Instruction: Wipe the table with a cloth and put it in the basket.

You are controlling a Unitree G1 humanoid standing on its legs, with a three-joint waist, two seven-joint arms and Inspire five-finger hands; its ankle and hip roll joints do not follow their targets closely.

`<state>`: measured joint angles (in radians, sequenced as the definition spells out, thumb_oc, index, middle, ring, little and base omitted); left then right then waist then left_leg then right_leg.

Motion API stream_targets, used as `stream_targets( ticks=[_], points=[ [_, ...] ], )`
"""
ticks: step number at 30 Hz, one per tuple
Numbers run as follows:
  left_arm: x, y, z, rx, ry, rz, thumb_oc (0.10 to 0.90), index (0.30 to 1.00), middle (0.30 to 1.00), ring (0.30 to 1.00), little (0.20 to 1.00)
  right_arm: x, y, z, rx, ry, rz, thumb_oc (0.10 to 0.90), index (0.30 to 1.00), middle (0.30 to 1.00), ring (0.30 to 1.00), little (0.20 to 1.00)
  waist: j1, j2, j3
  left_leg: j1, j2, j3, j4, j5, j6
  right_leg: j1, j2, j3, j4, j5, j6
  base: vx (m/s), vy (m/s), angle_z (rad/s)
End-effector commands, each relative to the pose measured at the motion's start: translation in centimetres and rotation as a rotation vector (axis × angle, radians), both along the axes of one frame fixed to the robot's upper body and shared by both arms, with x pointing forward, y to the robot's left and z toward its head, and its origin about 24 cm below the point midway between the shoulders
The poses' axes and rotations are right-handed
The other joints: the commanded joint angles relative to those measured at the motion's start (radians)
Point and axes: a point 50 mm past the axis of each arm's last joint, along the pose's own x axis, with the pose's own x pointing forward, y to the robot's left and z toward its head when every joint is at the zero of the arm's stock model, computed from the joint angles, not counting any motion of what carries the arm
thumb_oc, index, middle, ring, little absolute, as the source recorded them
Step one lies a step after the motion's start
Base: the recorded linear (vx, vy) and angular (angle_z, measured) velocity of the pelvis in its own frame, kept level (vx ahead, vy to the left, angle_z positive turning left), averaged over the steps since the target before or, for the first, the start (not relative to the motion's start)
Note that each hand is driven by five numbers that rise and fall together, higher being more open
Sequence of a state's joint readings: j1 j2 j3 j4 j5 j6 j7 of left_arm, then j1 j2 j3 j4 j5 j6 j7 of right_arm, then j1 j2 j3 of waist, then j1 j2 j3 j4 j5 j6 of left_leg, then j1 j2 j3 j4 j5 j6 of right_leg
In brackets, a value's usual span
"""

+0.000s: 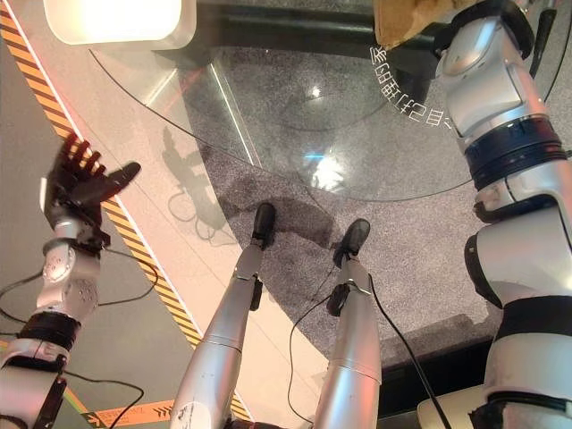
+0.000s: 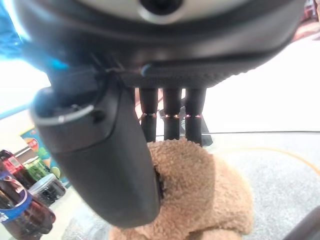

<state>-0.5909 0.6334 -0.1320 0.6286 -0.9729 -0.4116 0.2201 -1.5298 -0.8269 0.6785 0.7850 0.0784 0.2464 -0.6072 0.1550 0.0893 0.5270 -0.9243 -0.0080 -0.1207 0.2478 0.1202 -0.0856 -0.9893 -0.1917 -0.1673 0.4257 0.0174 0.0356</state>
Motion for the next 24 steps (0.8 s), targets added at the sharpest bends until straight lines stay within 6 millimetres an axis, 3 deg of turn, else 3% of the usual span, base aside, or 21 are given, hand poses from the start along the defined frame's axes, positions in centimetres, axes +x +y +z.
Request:
stream_targets(
  ticks=[1,9,13,24],
  points=[
    [-1.9,3.2,4.6,-0.021,-0.222,0.180,0.800,0.900,0.900,0.900,0.900,-2.2,1.5,2.9,-0.116,-0.180,0.048,0.100,0.300,0.300,0.300,0.200,-0.021,0.016,-0.007,-0.032,-0.001,0.070,0.083,-0.054,0.051,0.031,0.035,0.036,-0.013,-0.024,0.000,0.00,0.000,0.00],
    [-1.8,0.3,10.1,0.040,-0.433,0.161,0.800,0.900,0.900,0.900,0.900,-2.6,3.0,2.5,-0.127,-0.212,0.132,0.100,0.300,0.300,0.300,0.200,-0.038,0.001,-0.007,-0.037,0.001,0.072,0.082,-0.054,0.051,0.030,0.049,0.047,-0.014,-0.020,0.003,-0.01,-0.007,0.00],
    [-2.0,-1.3,11.9,0.069,-0.519,0.126,0.800,0.900,0.900,0.900,0.900,-3.0,3.8,2.4,-0.136,-0.230,0.180,0.100,0.300,0.300,0.300,0.200,-0.045,-0.005,-0.007,-0.038,0.002,0.074,0.083,-0.054,0.051,0.030,0.053,0.051,-0.015,-0.017,0.005,0.00,0.000,0.00],
    [-3.6,-5.1,14.6,0.186,-0.683,0.007,0.800,0.900,0.900,0.900,0.900,-4.6,5.8,1.8,-0.178,-0.274,0.320,0.100,0.300,0.300,0.300,0.200,-0.064,-0.020,-0.007,-0.042,0.002,0.079,0.083,-0.054,0.054,0.029,0.066,0.062,-0.019,-0.012,0.011,0.00,0.000,0.00]
  ],
)
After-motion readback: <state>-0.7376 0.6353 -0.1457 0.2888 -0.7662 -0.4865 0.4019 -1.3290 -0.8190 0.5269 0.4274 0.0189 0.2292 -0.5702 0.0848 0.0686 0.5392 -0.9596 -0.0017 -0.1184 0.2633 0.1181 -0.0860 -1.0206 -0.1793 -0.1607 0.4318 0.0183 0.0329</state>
